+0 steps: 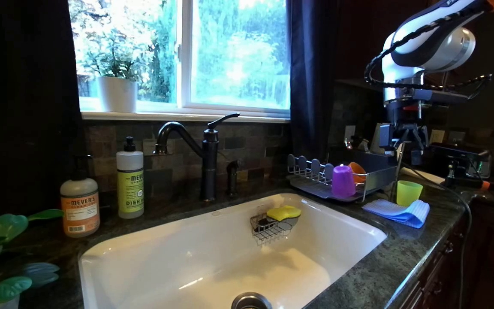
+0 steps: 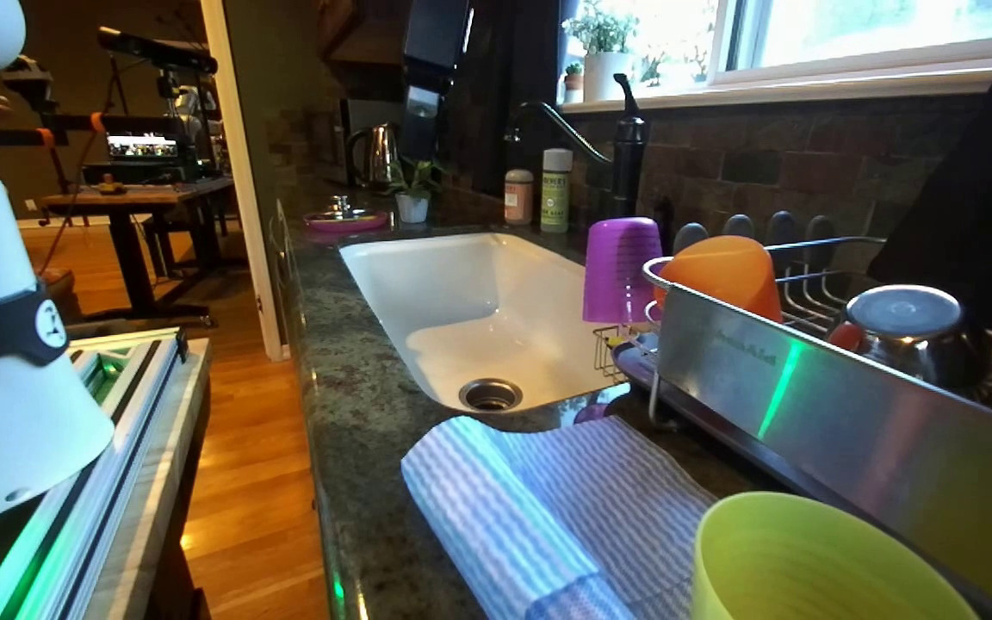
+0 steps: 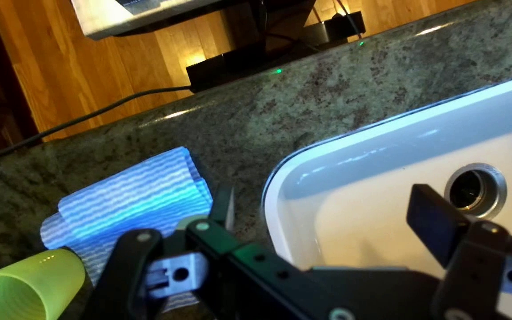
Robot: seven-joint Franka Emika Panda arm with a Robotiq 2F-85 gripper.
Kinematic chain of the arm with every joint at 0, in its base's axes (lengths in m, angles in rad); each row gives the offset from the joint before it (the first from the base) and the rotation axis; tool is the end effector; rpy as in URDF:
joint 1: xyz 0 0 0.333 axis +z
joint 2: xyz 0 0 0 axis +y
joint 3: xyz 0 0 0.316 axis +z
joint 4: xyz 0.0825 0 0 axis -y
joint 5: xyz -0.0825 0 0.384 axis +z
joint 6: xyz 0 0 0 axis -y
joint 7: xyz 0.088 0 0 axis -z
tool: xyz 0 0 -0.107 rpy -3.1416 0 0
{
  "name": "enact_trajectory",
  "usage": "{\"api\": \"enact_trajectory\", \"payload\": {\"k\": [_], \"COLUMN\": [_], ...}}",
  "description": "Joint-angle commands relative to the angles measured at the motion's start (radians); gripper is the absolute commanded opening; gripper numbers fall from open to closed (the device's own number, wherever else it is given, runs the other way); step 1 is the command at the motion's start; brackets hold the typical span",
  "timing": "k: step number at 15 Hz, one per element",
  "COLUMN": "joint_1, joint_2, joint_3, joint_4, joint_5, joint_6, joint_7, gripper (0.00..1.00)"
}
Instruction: Put the yellow cup on the dishrack.
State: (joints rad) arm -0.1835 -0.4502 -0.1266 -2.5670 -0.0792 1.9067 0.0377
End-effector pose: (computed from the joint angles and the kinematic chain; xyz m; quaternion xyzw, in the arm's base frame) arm 0.3528 -0.1180 0.4001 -0.9835 0.1463 0.1060 0.0053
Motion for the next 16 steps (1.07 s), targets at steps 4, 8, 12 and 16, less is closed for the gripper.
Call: {"api": "enact_trajectory", "payload": {"k": [4,8,12,16], "joint_1": [-0.016,-0.098,-0.131,-0.138], "joint_2": [-0.006,0.024,0.145,0.128], "joint_3": [-0.014,-0.071,-0.172,-0.167], "joint_4": [-0.013,-0.032,0.026,0.015], "joint_5": [-0.083,-0.337,-0.290,-0.313], "joint_6": [0.052,0.144,0.235,0.226], "joint_7": [-0.058,-0.135,-0.151,-0.143], "gripper": [1.00,1.00,1.00,1.00]}}
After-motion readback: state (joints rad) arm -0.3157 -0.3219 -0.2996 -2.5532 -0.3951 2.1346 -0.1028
